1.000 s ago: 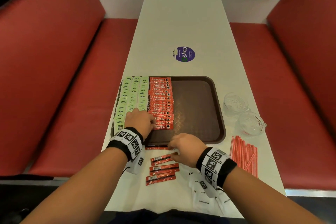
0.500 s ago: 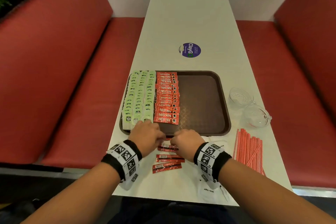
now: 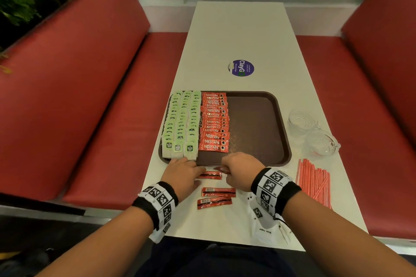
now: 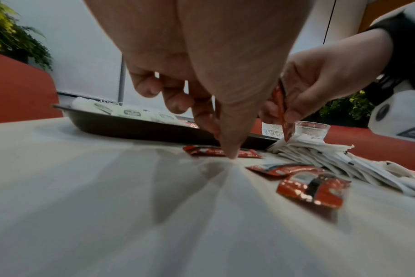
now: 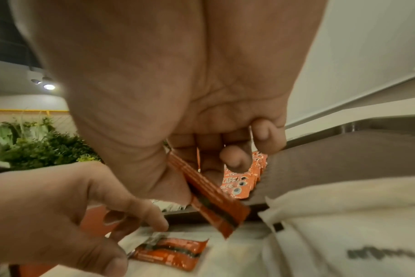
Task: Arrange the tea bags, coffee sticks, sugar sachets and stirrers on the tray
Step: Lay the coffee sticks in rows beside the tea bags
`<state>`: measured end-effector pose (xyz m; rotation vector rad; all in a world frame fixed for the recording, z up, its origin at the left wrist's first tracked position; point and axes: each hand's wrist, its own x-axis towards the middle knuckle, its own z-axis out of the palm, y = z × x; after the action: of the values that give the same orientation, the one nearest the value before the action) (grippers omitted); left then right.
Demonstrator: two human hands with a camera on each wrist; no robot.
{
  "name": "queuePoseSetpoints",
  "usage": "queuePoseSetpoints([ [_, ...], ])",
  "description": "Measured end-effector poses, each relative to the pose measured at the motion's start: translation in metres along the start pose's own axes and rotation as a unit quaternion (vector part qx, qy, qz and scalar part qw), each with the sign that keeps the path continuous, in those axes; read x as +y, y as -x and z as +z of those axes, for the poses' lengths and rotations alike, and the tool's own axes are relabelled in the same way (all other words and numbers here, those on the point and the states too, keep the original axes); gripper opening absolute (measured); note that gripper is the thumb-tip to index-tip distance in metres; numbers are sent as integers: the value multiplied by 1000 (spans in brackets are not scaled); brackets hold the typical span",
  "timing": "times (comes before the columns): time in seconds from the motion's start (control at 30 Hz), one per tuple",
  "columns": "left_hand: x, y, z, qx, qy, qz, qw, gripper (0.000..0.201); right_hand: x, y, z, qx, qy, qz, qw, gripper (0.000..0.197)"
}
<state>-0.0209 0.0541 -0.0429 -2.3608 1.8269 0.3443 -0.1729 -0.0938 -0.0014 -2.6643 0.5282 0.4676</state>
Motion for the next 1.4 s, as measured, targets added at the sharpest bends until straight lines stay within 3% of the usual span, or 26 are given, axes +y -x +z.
queuePoseSetpoints([
  [0.27, -2, -2, 3, 0, -7, 8, 1000, 35, 3, 4, 2, 52, -59, -12, 997, 32],
  [0.5, -8, -10, -13, 59, 76, 42, 994, 30, 9, 2, -2, 71, -161, 4, 984, 10],
  [0.73, -7, -23, -23, 69, 163, 83, 981, 26, 17, -1, -6, 88, -127, -35, 987, 7],
  [0.9, -8, -34, -35, 116, 152, 46, 981, 16, 27, -8, -8, 98, -150, -29, 983, 7],
  [1.0, -11, -47, -39, 131, 122, 3, 984, 16, 30, -11, -12, 110, -190, 26, 975, 9],
  [1.1, -14, -61, -42, 88, 90, -44, 991, 20, 33, -11, -13, 90, -241, 64, 964, 17],
  [1.2, -10, -70, -38, 37, 30, -45, 998, 23, 36, -10, -13, 75, -232, 72, 967, 9],
  [1.23, -8, -73, -36, 30, 14, -47, 998, 23, 38, -10, -13, 71, -220, 74, 970, 4],
  [1.4, -6, -81, -24, 48, -4, -70, 996, 22, 46, -13, -12, 64, -200, 86, 974, 19],
])
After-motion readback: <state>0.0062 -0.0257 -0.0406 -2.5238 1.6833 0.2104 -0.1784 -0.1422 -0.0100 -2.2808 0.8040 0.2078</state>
